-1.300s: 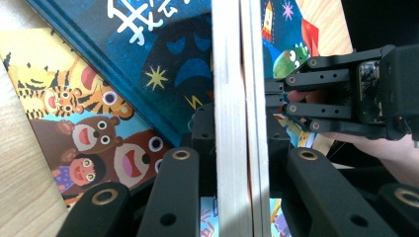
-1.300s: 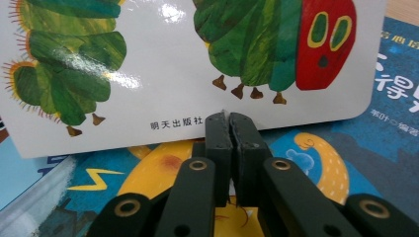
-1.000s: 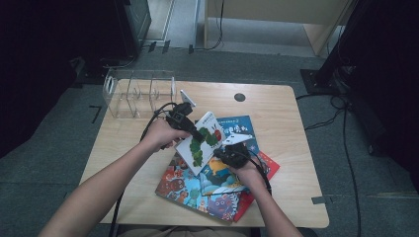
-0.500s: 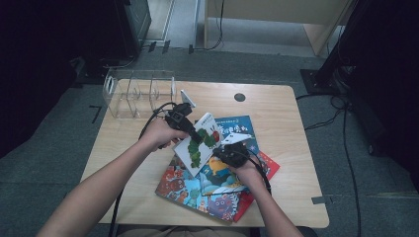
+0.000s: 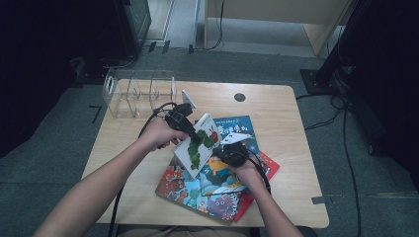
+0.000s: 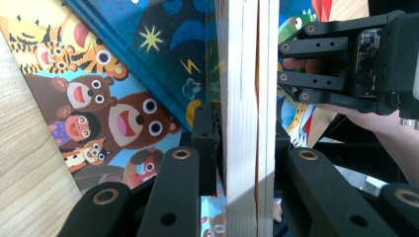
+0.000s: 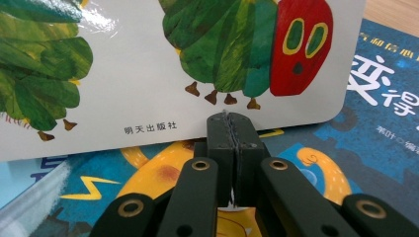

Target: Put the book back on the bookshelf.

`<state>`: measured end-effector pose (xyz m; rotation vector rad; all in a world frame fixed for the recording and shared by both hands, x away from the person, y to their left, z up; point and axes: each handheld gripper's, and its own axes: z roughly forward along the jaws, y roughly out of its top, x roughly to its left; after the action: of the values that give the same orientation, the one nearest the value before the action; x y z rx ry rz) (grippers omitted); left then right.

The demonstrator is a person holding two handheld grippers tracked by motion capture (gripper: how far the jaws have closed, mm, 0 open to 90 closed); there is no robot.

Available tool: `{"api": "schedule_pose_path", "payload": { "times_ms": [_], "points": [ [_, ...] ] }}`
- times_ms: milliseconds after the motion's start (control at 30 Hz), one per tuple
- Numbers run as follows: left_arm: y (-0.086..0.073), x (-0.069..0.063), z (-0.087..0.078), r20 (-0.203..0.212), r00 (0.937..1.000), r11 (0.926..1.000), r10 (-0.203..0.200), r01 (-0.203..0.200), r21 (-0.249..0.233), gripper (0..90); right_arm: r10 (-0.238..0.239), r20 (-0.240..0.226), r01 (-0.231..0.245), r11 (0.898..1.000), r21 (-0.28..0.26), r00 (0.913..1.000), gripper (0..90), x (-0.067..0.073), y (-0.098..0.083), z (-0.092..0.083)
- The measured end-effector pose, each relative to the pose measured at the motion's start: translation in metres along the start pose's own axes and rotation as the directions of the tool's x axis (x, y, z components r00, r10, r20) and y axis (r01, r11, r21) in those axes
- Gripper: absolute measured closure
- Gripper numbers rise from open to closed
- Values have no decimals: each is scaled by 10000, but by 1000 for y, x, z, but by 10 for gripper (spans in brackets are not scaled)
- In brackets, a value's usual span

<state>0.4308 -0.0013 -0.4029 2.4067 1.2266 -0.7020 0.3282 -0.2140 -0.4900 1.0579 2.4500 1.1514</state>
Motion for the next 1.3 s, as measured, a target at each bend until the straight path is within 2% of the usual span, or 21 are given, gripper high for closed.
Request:
{"api": "schedule_pose_path", "payload": {
  "times_ms": [233,300,500,767,833,1033,1300],
  "points": [
    [-2,3,-3,-200,9998,10000,-57,56,-71,770,145,-30,-146,9999,-88,9999,900,1,2,4],
    [-2,5,-5,-111,9999,9999,-114,113,-95,773,173,-60,-174,9998,-86,9998,896,1,2,3],
    [-3,10,-12,178,9995,9991,-261,267,-342,775,519,-242,-520,9986,-31,9984,798,-4,2,0],
    [-5,15,-21,127,9993,9981,-353,359,-504,774,845,-331,-851,9963,-158,9959,654,-9,0,-4],
    [-5,16,-23,179,9991,9976,-394,404,-569,774,796,-317,-802,9966,-174,9963,589,-10,-1,-3],
    [-5,19,-29,266,9986,9962,-452,470,-735,774,759,-217,-765,9967,-283,9969,519,-13,-3,-5],
    [-7,25,-38,289,9979,9934,-575,601,-978,774,72,-14,-72,9995,-298,10000,471,-10,-5,-4]
  ]
}}
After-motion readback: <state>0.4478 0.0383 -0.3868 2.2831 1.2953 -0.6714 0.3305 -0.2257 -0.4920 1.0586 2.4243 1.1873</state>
